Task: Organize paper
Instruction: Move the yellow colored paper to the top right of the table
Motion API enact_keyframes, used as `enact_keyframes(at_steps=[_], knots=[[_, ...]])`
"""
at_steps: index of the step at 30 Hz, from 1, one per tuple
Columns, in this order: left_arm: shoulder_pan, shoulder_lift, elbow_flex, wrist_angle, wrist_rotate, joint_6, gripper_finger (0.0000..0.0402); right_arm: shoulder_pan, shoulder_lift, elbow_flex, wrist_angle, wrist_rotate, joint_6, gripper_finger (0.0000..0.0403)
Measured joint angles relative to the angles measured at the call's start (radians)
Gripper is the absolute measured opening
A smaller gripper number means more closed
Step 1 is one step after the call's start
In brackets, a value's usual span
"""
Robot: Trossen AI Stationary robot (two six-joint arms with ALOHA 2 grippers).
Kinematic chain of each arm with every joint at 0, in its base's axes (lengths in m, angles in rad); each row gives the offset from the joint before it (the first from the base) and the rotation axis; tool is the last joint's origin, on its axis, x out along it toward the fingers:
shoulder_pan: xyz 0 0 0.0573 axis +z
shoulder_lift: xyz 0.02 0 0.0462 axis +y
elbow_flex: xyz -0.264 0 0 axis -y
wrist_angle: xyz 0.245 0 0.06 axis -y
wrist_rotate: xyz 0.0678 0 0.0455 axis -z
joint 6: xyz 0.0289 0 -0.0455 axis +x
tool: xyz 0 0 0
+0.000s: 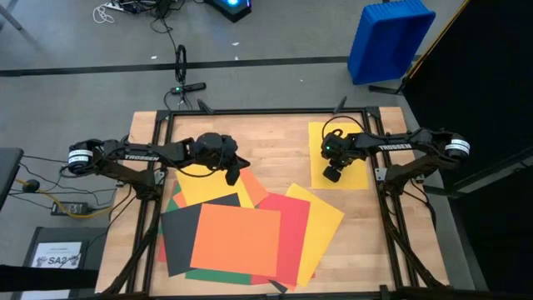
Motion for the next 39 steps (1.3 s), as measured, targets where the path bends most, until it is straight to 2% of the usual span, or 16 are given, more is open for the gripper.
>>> enact_keyframes(at_steps=[21, 29, 39], knots=[[0.0, 0.001, 0.0, 0.0, -0.013, 0.02, 0.0, -0.064, 0.001, 0.001, 0.051, 0.0, -0.149, 0.0], [0.0, 0.001, 0.0, 0.0, -0.015, 0.02, 0.0, -0.058, 0.001, 0.003, 0.011, -0.059, -0.158, 0.0], [0.0, 0.001, 0.0, 0.0, -0.017, 0.021, 0.0, -0.057, 0.0, 0.004, -0.01, 0.021, -0.195, 0.0]])
